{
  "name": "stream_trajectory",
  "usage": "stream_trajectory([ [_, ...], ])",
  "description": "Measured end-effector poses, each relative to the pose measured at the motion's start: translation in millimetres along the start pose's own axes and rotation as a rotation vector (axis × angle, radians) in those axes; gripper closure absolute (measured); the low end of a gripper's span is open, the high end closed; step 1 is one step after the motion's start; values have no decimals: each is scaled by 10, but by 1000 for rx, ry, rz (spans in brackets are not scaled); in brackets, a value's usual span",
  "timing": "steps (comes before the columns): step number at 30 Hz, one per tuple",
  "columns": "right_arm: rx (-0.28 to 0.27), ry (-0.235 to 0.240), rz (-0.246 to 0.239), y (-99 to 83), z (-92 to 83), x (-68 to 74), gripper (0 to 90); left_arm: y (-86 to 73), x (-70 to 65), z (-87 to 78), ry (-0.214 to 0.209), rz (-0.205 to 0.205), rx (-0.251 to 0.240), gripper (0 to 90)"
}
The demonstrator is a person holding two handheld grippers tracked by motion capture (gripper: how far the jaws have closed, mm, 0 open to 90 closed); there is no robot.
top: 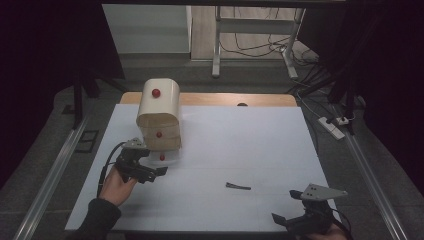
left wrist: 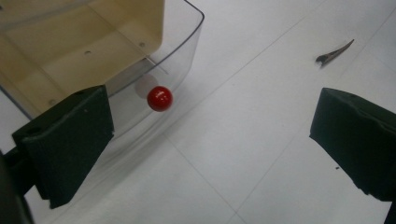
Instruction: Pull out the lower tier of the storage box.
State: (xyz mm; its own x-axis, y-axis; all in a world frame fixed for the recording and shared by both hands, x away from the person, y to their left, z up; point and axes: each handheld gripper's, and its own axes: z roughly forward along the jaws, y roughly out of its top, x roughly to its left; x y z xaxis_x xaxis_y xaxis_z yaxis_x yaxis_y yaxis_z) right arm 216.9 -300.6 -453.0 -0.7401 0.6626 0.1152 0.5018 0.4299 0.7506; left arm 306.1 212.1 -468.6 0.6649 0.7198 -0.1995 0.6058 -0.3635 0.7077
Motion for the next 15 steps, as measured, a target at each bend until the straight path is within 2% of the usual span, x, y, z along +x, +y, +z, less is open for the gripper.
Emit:
stream_trajectory([
  [6,1,4,4,1,2,-5,2,53,64,-30,-4,55,12,3],
  [12,2,6,1,1,8,-3,2,124,156,-17,-37,67,22,10],
  [15,3,8,2,1,8,-4,2,154,183,13,-40,98,44,23],
])
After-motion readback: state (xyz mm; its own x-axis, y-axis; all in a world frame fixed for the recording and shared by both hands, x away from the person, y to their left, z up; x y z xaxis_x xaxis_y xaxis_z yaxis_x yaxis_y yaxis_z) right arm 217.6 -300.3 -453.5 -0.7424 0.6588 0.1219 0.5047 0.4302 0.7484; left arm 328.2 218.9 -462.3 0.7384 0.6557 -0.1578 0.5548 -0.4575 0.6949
